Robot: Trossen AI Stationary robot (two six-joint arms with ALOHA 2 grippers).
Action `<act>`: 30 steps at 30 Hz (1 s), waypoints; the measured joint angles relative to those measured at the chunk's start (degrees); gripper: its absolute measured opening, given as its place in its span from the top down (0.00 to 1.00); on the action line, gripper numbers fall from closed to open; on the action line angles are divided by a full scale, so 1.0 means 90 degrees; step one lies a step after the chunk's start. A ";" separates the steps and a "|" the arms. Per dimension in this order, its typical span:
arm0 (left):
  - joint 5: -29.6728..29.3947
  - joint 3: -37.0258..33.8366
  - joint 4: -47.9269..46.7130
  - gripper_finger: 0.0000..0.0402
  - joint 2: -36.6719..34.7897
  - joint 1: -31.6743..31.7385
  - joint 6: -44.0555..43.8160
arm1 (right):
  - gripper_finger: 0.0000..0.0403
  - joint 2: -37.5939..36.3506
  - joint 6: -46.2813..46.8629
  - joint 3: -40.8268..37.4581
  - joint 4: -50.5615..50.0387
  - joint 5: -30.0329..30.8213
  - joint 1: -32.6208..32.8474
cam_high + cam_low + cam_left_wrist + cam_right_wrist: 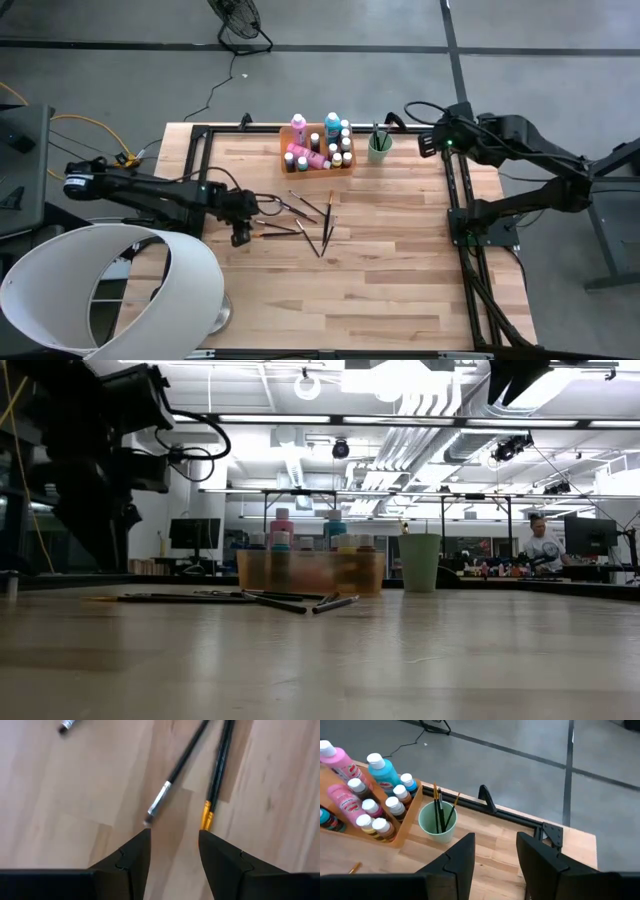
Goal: Pick & Place Paint Supplies
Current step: Put the silver paint brush into the green cup
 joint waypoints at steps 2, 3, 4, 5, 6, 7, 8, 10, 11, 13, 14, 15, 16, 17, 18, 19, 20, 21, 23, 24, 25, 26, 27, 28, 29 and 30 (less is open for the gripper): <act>-0.0165 0.0054 0.0027 0.60 0.0110 -0.0028 0.0151 | 0.65 -0.0002 -0.0153 0.0000 0.0015 0.0000 0.0000; -0.0186 0.0080 0.0032 0.60 0.0186 -0.0023 0.0243 | 0.65 -0.0002 -0.0216 0.0000 0.0027 0.0000 0.0000; -0.0195 0.0098 0.0039 0.60 0.0262 -0.0022 0.0349 | 0.65 -0.0002 -0.0291 0.0000 0.0045 0.0000 0.0000; -0.0198 0.0117 0.0037 0.60 0.0346 -0.0022 0.0492 | 0.65 -0.0002 -0.0334 0.0000 0.0050 0.0000 0.0000; -0.0198 0.0134 0.0042 0.60 0.0444 -0.0021 0.0656 | 0.65 -0.0002 -0.0349 0.0000 0.0048 0.0000 0.0000; -0.0206 0.0149 0.0037 0.60 0.0544 -0.0022 0.0822 | 0.65 -0.0002 -0.0359 0.0000 0.0050 0.0000 0.0000; -0.0213 0.0154 0.0035 0.60 0.0639 -0.0022 0.0981 | 0.65 -0.0002 -0.0360 0.0000 0.0048 0.0000 0.0000; -0.0222 0.0158 0.0062 0.60 0.0829 -0.0021 0.1200 | 0.65 -0.0002 -0.0364 0.0000 0.0048 0.0000 0.0000; -0.0233 0.0161 0.0088 0.60 0.0947 -0.0019 0.1289 | 0.65 -0.0002 -0.0388 0.0000 0.0048 0.0000 0.0000; -0.0264 0.0161 0.0118 0.60 0.1125 -0.0019 0.1433 | 0.65 -0.0002 -0.0481 0.0000 0.0048 0.0000 0.0000; -0.0265 0.0162 0.0177 0.60 0.1206 -0.0020 0.1494 | 0.65 -0.0002 -0.0497 0.0000 0.0048 -0.0001 0.0000; -0.0261 0.0174 0.0212 0.60 0.1274 -0.0019 0.1534 | 0.65 -0.0002 -0.0502 0.0000 0.0048 -0.0002 0.0000; -0.0264 0.0176 0.0249 0.60 0.1331 -0.0019 0.1565 | 0.65 -0.0002 -0.0502 0.0000 0.0048 -0.0002 0.0000; -0.0266 0.0178 0.0271 0.60 0.1365 -0.0019 0.1622 | 0.65 -0.0002 -0.0502 0.0000 0.0047 0.0000 0.0000; -0.0276 0.0175 0.0293 0.60 0.1368 -0.0019 0.1647 | 0.65 -0.0002 -0.0502 0.0000 0.0045 -0.0002 0.0000; -0.0310 0.0178 0.0302 0.60 0.1370 -0.0022 0.1652 | 0.65 -0.0002 -0.0502 0.0000 0.0045 -0.0002 0.0000; -0.0344 0.0175 0.0309 0.60 0.1372 -0.0022 0.1652 | 0.65 -0.0002 -0.0502 0.0000 0.0046 -0.0002 0.0000; -0.0384 0.0175 0.0309 0.60 0.1371 -0.0022 0.1653 | 0.65 -0.0002 -0.0503 0.0000 0.0045 -0.0002 0.0000; -0.0447 0.0175 0.0306 0.60 0.1353 -0.0024 0.1713 | 0.65 0.0000 -0.0504 0.0000 0.0045 -0.0002 0.0000; -0.0450 0.0175 0.0308 0.60 0.1353 -0.0024 0.1806 | 0.65 0.0000 -0.0504 0.0000 0.0045 -0.0002 0.0000; -0.0451 0.0175 0.0313 0.60 0.1353 -0.0024 0.1901 | 0.65 0.0000 -0.0502 0.0000 0.0045 -0.0002 0.0000; -0.0456 0.0175 0.0326 0.60 0.1354 -0.0024 0.1997 | 0.65 0.0000 -0.0502 0.0000 0.0045 -0.0002 0.0000; -0.0463 0.0175 0.0345 0.60 0.1355 -0.0024 0.2089 | 0.65 0.0000 -0.0505 0.0000 0.0044 -0.0002 0.0000; -0.0470 0.0170 0.0363 0.60 0.1355 -0.0022 0.2211 | 0.65 0.0000 -0.0505 0.0000 0.0044 -0.0002 0.0000; -0.0475 0.0168 0.0389 0.60 0.1355 -0.0022 0.2354 | 0.65 0.0000 -0.0505 0.0000 0.0045 -0.0002 0.0000; -0.0489 0.0168 0.0419 0.60 0.1355 -0.0022 0.2479 | 0.65 0.0000 -0.0505 0.0000 0.0045 -0.0004 0.0000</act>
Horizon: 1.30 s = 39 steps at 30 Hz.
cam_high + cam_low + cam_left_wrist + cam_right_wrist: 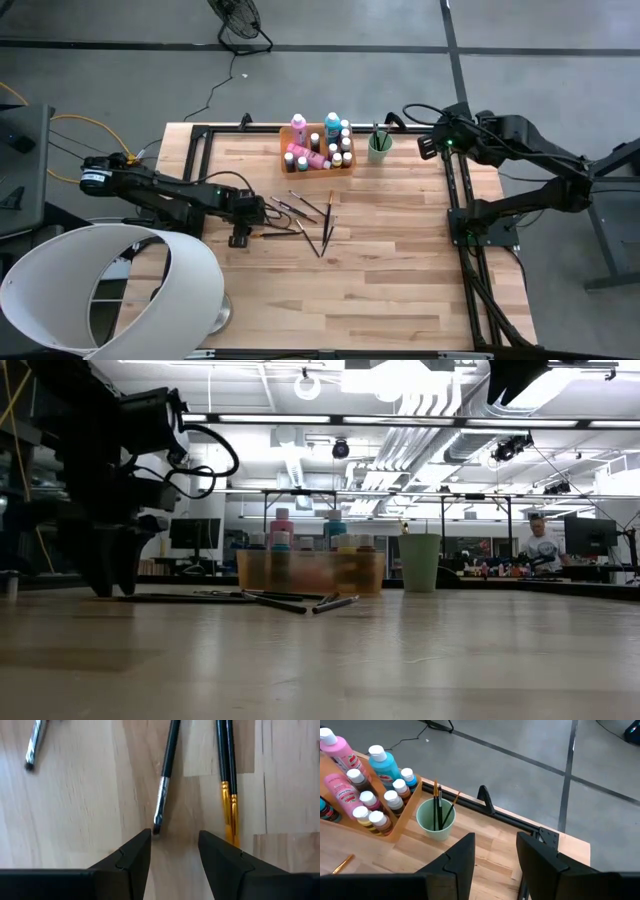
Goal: Pick & Place Paint Supplies
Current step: Put the silver paint brush into the green cup
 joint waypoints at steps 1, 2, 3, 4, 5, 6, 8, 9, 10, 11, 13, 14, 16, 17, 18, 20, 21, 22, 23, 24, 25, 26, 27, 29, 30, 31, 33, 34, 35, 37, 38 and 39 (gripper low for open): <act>-0.0012 0.0000 0.0044 0.60 0.0002 0.0023 0.0109 | 0.65 0.0000 0.0001 0.0000 -0.0002 0.0000 0.0000; 0.0004 0.0000 0.0077 0.60 0.0004 0.0088 0.0190 | 0.65 0.0000 0.0002 0.0000 -0.0002 -0.0004 0.0000; 0.0040 0.0000 0.0098 0.60 0.0007 0.0165 0.0209 | 0.65 0.0000 0.0000 0.0000 -0.0002 -0.0019 0.0000; 0.0099 0.0000 0.0130 0.60 0.0013 0.0274 0.0216 | 0.65 0.0000 0.0001 0.0000 -0.0002 -0.0031 0.0000; 0.0176 0.0000 0.0154 0.60 0.0015 0.0394 0.0216 | 0.65 0.0000 0.0000 0.0000 -0.0002 -0.0038 0.0000; 0.0240 0.0000 0.0192 0.60 0.0017 0.0513 0.0238 | 0.65 0.0000 0.0002 0.0000 -0.0002 -0.0042 0.0000; 0.0450 0.0000 0.0226 0.60 0.0019 0.0750 0.0454 | 0.65 0.0000 0.0000 0.0000 -0.0002 -0.0044 0.0000; 0.0590 -0.0002 0.0214 0.60 0.0022 0.0852 0.0569 | 0.65 0.0000 0.0000 0.0000 -0.0005 -0.0046 0.0000; 0.0706 -0.0002 0.0206 0.60 0.0039 0.0938 0.0663 | 0.65 0.0000 0.0001 0.0000 -0.0004 -0.0061 0.0000; 0.0797 0.0001 0.0205 0.60 0.0090 0.0996 0.0716 | 0.65 0.0000 0.0001 0.0000 -0.0005 -0.0086 0.0000; 0.0872 0.0007 0.0172 0.60 0.0160 0.1029 0.0819 | 0.65 0.0000 0.0001 0.0000 -0.0005 -0.0113 0.0000; 0.0872 0.0007 0.0155 0.60 0.0198 0.1014 0.0919 | 0.65 0.0000 0.0000 0.0000 -0.0007 -0.0130 0.0000; 0.0896 0.0015 0.0121 0.60 0.0302 0.0986 0.1176 | 0.65 0.0000 0.0000 0.0000 -0.0007 -0.0154 0.0000; 0.0917 0.0018 0.0092 0.60 0.0350 0.0952 0.1279 | 0.65 0.0000 0.0000 0.0000 -0.0007 -0.0170 0.0000; 0.0924 0.0019 0.0079 0.60 0.0392 0.0923 0.1349 | 0.65 0.0000 0.0000 0.0000 -0.0007 -0.0180 0.0000; 0.0930 0.0017 0.0058 0.60 0.0440 0.0916 0.1463 | 0.65 0.0000 0.0002 0.0000 -0.0007 -0.0180 0.0000; 0.0933 0.0017 0.0030 0.60 0.0461 0.0916 0.1475 | 0.65 0.0000 0.0000 0.0000 -0.0007 -0.0180 0.0000; 0.0943 0.0017 -0.0011 0.60 0.0471 0.0916 0.1480 | 0.65 0.0000 0.0002 0.0000 -0.0007 -0.0180 0.0000; 0.0951 0.0017 -0.0056 0.60 0.0474 0.0916 0.1488 | 0.65 0.0000 0.0001 0.0000 -0.0007 -0.0180 0.0000; 0.0959 0.0019 -0.0126 0.61 0.0474 0.0916 0.1498 | 0.65 0.0000 0.0001 0.0000 -0.0007 -0.0180 0.0000; 0.0959 0.0019 -0.0193 0.62 0.0476 0.0916 0.1503 | 0.65 0.0000 0.0001 0.0000 -0.0007 -0.0179 0.0000; 0.0961 0.0021 -0.0241 0.64 0.0476 0.0916 0.1506 | 0.65 0.0000 0.0000 0.0000 -0.0007 -0.0178 0.0000; 0.0964 0.0022 -0.0279 0.66 0.0476 0.0916 0.1499 | 0.65 0.0000 0.0001 0.0000 -0.0007 -0.0178 0.0000; 0.0967 0.0022 -0.0312 0.69 0.0476 0.0916 0.1452 | 0.65 0.0000 0.0001 0.0000 -0.0007 -0.0178 0.0000; 0.0972 0.0022 -0.0318 0.71 0.0476 0.0916 0.1425 | 0.65 0.0000 0.0002 0.0000 -0.0007 -0.0177 0.0000; 0.0977 0.0019 -0.0324 0.72 0.0476 0.0916 0.1419 | 0.65 0.0000 0.0000 0.0000 -0.0007 -0.0175 0.0000; 0.0981 0.0019 -0.0349 0.75 0.0476 0.0916 0.1401 | 0.65 0.0000 0.0000 0.0000 -0.0007 -0.0175 0.0000; 0.0984 0.0019 -0.0363 0.76 0.0478 0.0916 0.1397 | 0.65 0.0000 0.0000 0.0000 -0.0007 -0.0175 0.0000; 0.0984 0.0017 -0.0369 0.78 0.0478 0.0916 0.1379 | 0.65 0.0000 0.0000 0.0000 -0.0007 -0.0174 0.0000; 0.0994 0.0012 -0.0369 0.79 0.0478 0.0916 0.1318 | 0.65 0.0000 0.0000 0.0000 -0.0007 -0.0170 0.0000; 0.1021 0.0012 -0.0366 0.80 0.0478 0.0916 0.1299 | 0.65 0.0000 0.0000 0.0000 -0.0005 -0.0170 0.0000; 0.1031 0.0009 -0.0361 0.81 0.0479 0.0916 0.1289 | 0.65 0.0000 0.0002 0.0000 -0.0007 -0.0169 0.0000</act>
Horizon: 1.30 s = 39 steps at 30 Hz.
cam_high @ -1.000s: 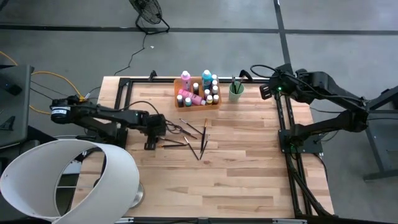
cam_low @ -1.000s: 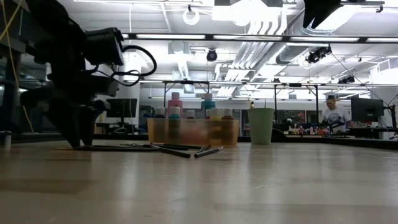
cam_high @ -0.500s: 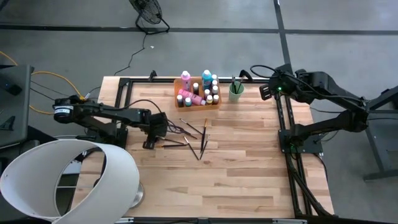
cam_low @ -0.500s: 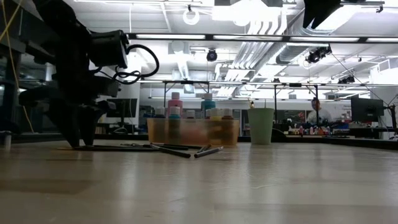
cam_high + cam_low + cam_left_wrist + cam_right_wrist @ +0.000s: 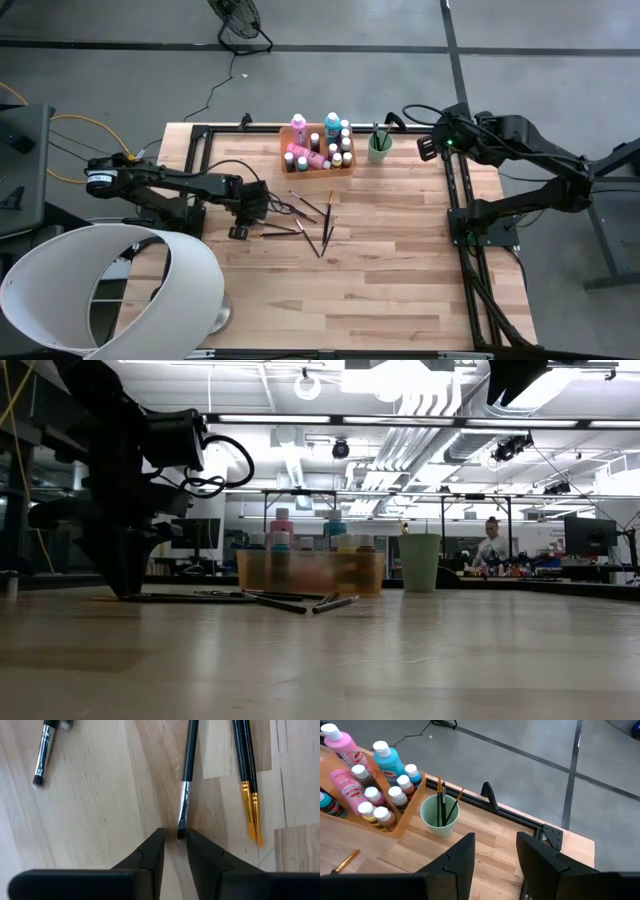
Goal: Pick & Place Paint Supplies
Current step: Put the silver paint brush into the green cup
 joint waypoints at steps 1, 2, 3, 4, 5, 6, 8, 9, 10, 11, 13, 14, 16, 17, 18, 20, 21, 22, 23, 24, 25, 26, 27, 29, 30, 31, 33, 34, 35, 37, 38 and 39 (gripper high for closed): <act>0.0009 -0.0005 0.0016 0.82 0.0002 0.0000 -0.0006 | 0.65 0.0000 -0.0002 0.0000 0.0000 0.0004 0.0000; 0.0011 -0.0009 0.0038 0.83 0.0002 0.0000 -0.0011 | 0.65 0.0000 -0.0001 0.0000 0.0000 0.0004 0.0000; 0.0011 -0.0009 0.0060 0.84 0.0002 0.0000 -0.0041 | 0.65 0.0000 -0.0002 0.0000 0.0000 0.0006 0.0000; 0.0011 -0.0014 0.0084 0.85 0.0002 0.0000 -0.0090 | 0.65 0.0000 0.0001 0.0000 0.0000 0.0006 0.0000; 0.0011 -0.0016 0.0103 0.87 0.0002 0.0000 -0.0125 | 0.65 0.0000 0.0000 0.0000 0.0000 0.0006 0.0000; 0.0008 -0.0017 0.0114 0.89 0.0002 0.0000 -0.0127 | 0.65 0.0000 -0.0002 0.0000 0.0000 0.0006 0.0000; 0.0036 -0.0019 0.0134 0.93 0.0002 0.0000 -0.0139 | 0.65 0.0000 0.0000 0.0000 0.0000 0.0006 0.0000; 0.0077 -0.0021 0.0142 0.95 0.0002 0.0001 -0.0153 | 0.65 0.0000 -0.0002 0.0000 0.0000 0.0006 0.0000; 0.0111 -0.0021 0.0146 0.98 0.0002 0.0002 -0.0172 | 0.65 0.0000 -0.0002 0.0000 0.0001 0.0006 0.0000; 0.0128 -0.0021 0.0150 0.99 0.0002 0.0002 -0.0214 | 0.65 0.0000 -0.0002 0.0000 0.0000 0.0006 0.0000; 0.0138 -0.0021 0.0159 0.99 0.0002 0.0002 -0.0320 | 0.65 0.0000 -0.0007 0.0000 0.0000 0.0006 0.0000; 0.0143 -0.0021 0.0161 0.99 0.0002 0.0002 -0.0351 | 0.65 0.0000 -0.0024 0.0000 0.0000 0.0006 0.0000; 0.0149 -0.0017 0.0164 1.00 0.0002 0.0002 -0.0461 | 0.65 0.0000 -0.0091 0.0000 0.0002 0.0006 0.0000; 0.0149 0.0018 0.0150 1.00 0.0004 0.0002 -0.0528 | 0.65 0.0000 -0.0116 0.0002 0.0001 0.0006 0.0000; 0.0153 0.0079 0.0101 1.00 0.0004 0.0005 -0.0580 | 0.65 0.0000 -0.0118 0.0001 0.0001 0.0006 0.0000; 0.0147 0.0270 -0.0046 1.00 0.0014 0.0005 -0.0629 | 0.65 0.0000 -0.0119 0.0001 0.0000 0.0006 0.0000; 0.0125 0.0383 -0.0141 1.00 0.0022 0.0005 -0.0630 | 0.65 0.0000 -0.0119 0.0001 0.0000 0.0006 0.0000; 0.0101 0.0497 -0.0257 1.00 0.0042 0.0005 -0.0632 | 0.65 0.0000 -0.0119 0.0002 0.0001 0.0006 0.0000; 0.0103 0.0601 -0.0390 1.00 0.0047 0.0004 -0.0638 | 0.65 0.0000 -0.0121 0.0001 0.0001 0.0006 0.0000; 0.0101 0.0706 -0.0524 1.00 0.0038 -0.0002 -0.0640 | 0.65 0.0000 -0.0118 0.0002 0.0001 0.0004 0.0000; 0.0101 0.0837 -0.0567 1.00 0.0038 -0.0007 -0.0638 | 0.65 0.0000 -0.0120 0.0002 0.0002 0.0006 0.0000; 0.0096 0.0970 -0.0575 1.00 0.0038 -0.0005 -0.0640 | 0.65 0.0000 -0.0118 0.0002 0.0002 0.0004 0.0000; 0.0075 0.1079 -0.0641 1.00 0.0028 -0.0001 -0.0645 | 0.65 0.0000 -0.0118 0.0002 0.0002 -0.0002 0.0000; 0.0029 0.1281 -0.0925 1.00 0.0024 0.0004 -0.0700 | 0.65 0.0000 -0.0118 0.0002 0.0002 -0.0024 0.0000; 0.0015 0.1391 -0.1019 1.00 0.0026 0.0004 -0.0761 | 0.65 0.0002 -0.0119 0.0002 0.0009 -0.0073 0.0000; 0.0012 0.1517 -0.1059 1.00 0.0026 0.0000 -0.0811 | 0.65 0.0002 -0.0156 0.0002 0.0024 -0.0181 0.0000; 0.0011 0.1761 -0.1151 1.00 0.0021 0.0000 -0.0908 | 0.65 0.0000 -0.0454 0.0002 0.0168 -0.0517 0.0000; 0.0008 0.1873 -0.1233 1.00 0.0021 0.0000 -0.0964 | 0.65 0.0000 -0.0696 0.0002 0.0305 -0.0760 0.0005; 0.0008 0.2000 -0.1304 1.00 0.0021 0.0000 -0.0992 | 0.65 0.0002 -0.0963 0.0002 0.0457 -0.1031 0.0033; 0.0008 0.2273 -0.1316 1.00 0.0021 0.0002 -0.1103 | 0.65 0.0002 -0.1551 0.0002 0.0796 -0.1613 0.0117; 0.0006 0.2415 -0.1322 1.00 0.0020 0.0002 -0.1154 | 0.65 0.0002 -0.1871 0.0002 0.1023 -0.1935 0.0165; 0.0006 0.2538 -0.1353 1.00 0.0019 0.0001 -0.1221 | 0.65 0.0002 -0.2179 0.0002 0.1250 -0.2278 0.0226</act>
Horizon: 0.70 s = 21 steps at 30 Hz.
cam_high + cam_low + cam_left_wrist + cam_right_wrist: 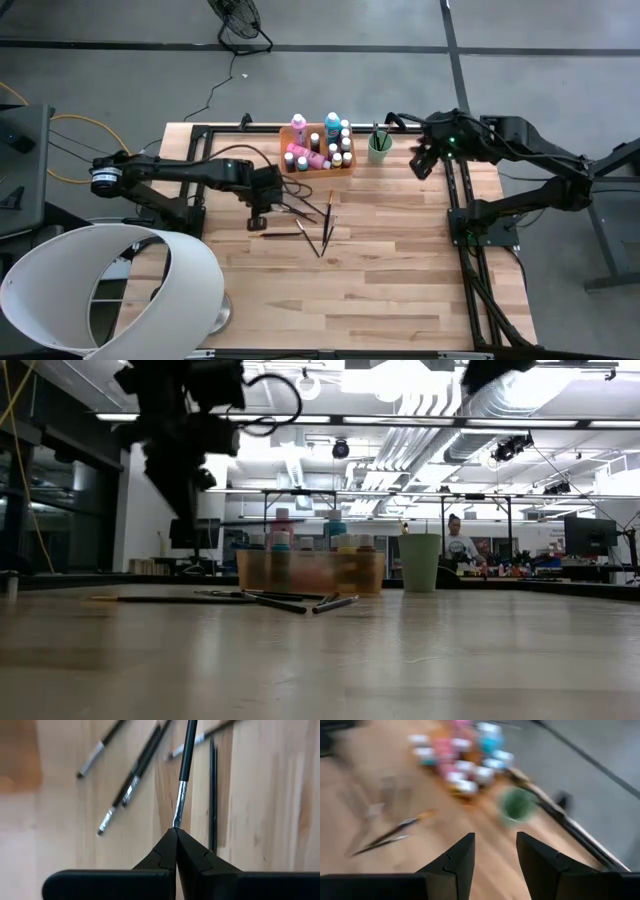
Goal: Pick & Place Paint Supplies
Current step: Put the silver paint brush into the green cup
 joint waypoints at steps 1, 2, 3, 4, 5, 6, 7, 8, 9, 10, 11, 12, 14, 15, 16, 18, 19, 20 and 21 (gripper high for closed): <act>-0.0003 0.0119 -0.0030 1.00 0.0000 0.0000 -0.0068 | 0.65 0.0008 -0.0278 0.0000 0.0232 -0.0333 0.0065; -0.0005 0.0249 -0.0054 1.00 0.0000 0.0001 -0.0108 | 0.65 0.0032 -0.0515 0.0000 0.0459 -0.0635 0.0127; -0.0014 0.0375 -0.0060 1.00 0.0000 0.0001 -0.0157 | 0.65 0.0066 -0.0714 0.0001 0.0688 -0.0854 0.0188; -0.0034 0.0487 -0.0057 1.00 -0.0005 0.0001 -0.0219 | 0.65 0.0114 -0.0860 0.0002 0.0896 -0.0995 0.0257; -0.0041 0.0584 -0.0059 1.00 -0.0007 0.0001 -0.0285 | 0.65 0.0184 -0.1023 0.0004 0.1077 -0.1072 0.0324; -0.0048 0.0674 -0.0064 1.00 -0.0007 0.0001 -0.0357 | 0.65 0.0263 -0.1242 0.0005 0.1224 -0.1081 0.0397; -0.0064 0.0763 -0.0063 1.00 -0.0007 0.0001 -0.0411 | 0.65 0.0352 -0.1483 0.0005 0.1338 -0.1076 0.0470; -0.0096 0.0846 -0.0060 1.00 -0.0007 0.0001 -0.0454 | 0.65 0.0459 -0.1735 0.0005 0.1426 -0.1060 0.0543; -0.0147 0.0920 -0.0050 1.00 -0.0007 0.0001 -0.0490 | 0.65 0.0582 -0.1987 0.0005 0.1506 -0.1048 0.0609; -0.0204 0.0976 -0.0044 1.00 -0.0007 0.0001 -0.0550 | 0.65 0.0717 -0.2247 0.0005 0.1602 -0.1040 0.0675; -0.0233 0.1022 -0.0050 1.00 -0.0004 0.0001 -0.0598 | 0.65 0.0861 -0.2478 0.0005 0.1705 -0.1030 0.0746; -0.0265 0.1055 -0.0056 1.00 -0.0002 0.0001 -0.0633 | 0.65 0.1023 -0.2682 0.0005 0.1781 -0.1008 0.0808; -0.0357 0.1100 -0.0058 1.00 -0.0002 0.0001 -0.0711 | 0.65 0.1349 -0.3078 0.0005 0.1904 -0.0866 0.0933; -0.0389 0.1105 -0.0045 1.00 -0.0002 0.0001 -0.0750 | 0.65 0.1508 -0.3249 0.0005 0.2006 -0.0809 0.0994; -0.0408 0.1105 -0.0061 1.00 -0.0002 0.0001 -0.0795 | 0.64 0.1665 -0.3387 0.0005 0.2119 -0.0778 0.1044; -0.0427 0.1105 -0.0086 1.00 -0.0002 0.0001 -0.0903 | 0.61 0.1962 -0.3543 0.0005 0.2327 -0.0778 0.1141; -0.0431 0.1105 -0.0084 1.00 -0.0002 0.0001 -0.0937 | 0.59 0.2106 -0.3607 0.0015 0.2419 -0.0861 0.1187; -0.0432 0.1105 -0.0084 1.00 -0.0002 0.0001 -0.0983 | 0.57 0.2263 -0.3674 0.0051 0.2454 -0.0952 0.1234; -0.0432 0.1105 -0.0083 1.00 -0.0002 0.0001 -0.1043 | 0.55 0.2429 -0.3751 0.0092 0.2490 -0.1000 0.1287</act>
